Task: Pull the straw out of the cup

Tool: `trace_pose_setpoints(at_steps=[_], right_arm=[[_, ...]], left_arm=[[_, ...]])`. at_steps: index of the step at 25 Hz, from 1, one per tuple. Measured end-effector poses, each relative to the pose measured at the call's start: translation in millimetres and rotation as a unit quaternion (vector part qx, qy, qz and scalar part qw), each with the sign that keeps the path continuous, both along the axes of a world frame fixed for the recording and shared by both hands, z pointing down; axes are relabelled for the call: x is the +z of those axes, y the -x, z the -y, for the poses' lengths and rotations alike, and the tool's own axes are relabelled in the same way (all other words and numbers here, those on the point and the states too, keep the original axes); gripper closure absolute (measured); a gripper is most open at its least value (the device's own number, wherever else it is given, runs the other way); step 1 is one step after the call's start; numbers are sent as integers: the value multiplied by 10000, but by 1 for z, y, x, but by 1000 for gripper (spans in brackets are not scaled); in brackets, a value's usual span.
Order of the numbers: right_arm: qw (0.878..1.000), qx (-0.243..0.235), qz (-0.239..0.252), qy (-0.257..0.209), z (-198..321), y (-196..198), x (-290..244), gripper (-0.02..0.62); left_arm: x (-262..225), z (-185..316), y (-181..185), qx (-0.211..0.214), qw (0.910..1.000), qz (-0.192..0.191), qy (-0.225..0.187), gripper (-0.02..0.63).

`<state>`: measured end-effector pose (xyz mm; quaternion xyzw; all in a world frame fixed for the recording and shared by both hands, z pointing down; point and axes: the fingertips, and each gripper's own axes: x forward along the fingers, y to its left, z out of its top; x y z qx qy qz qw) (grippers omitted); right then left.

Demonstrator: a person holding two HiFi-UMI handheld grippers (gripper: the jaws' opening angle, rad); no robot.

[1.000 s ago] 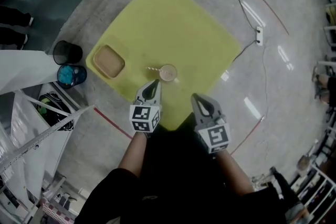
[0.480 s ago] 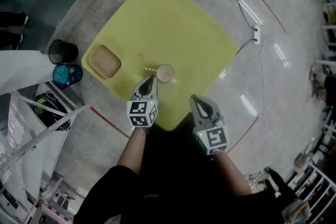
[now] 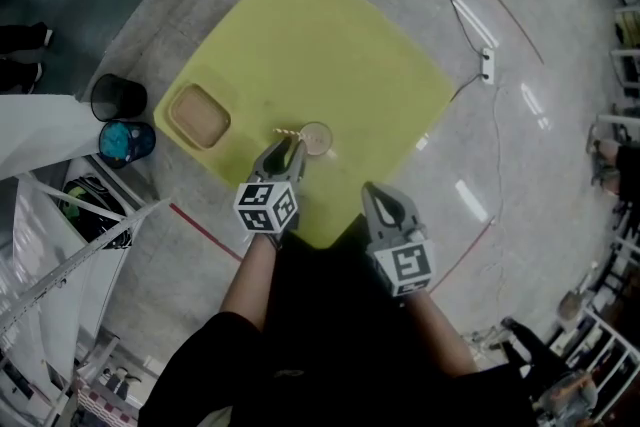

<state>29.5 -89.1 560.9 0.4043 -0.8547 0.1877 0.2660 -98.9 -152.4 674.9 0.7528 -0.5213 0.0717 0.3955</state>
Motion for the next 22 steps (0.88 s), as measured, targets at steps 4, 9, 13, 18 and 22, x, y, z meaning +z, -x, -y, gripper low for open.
trace_pose_setpoints(at_steps=[4,9,13,18,22], right_arm=[[10000,3,-31,15,-1,0,1,578],[10000,71,-29,-11,-1,-1,1,578],[9999,131,4,9,-2,-1,1,578],[9998,213,63,-5,0,2,2,578],[9997,219,47,42,1,2,3,579]], left_arm=[[6,6,3,-246,9988,-403,137,442],[14,10,6,-407,9975,-539,228,440],[17,14,6,-391,9974,-558,240,440],[20,18,6,-359,9979,-487,230,442],[21,21,1,-249,9982,-474,265,442]])
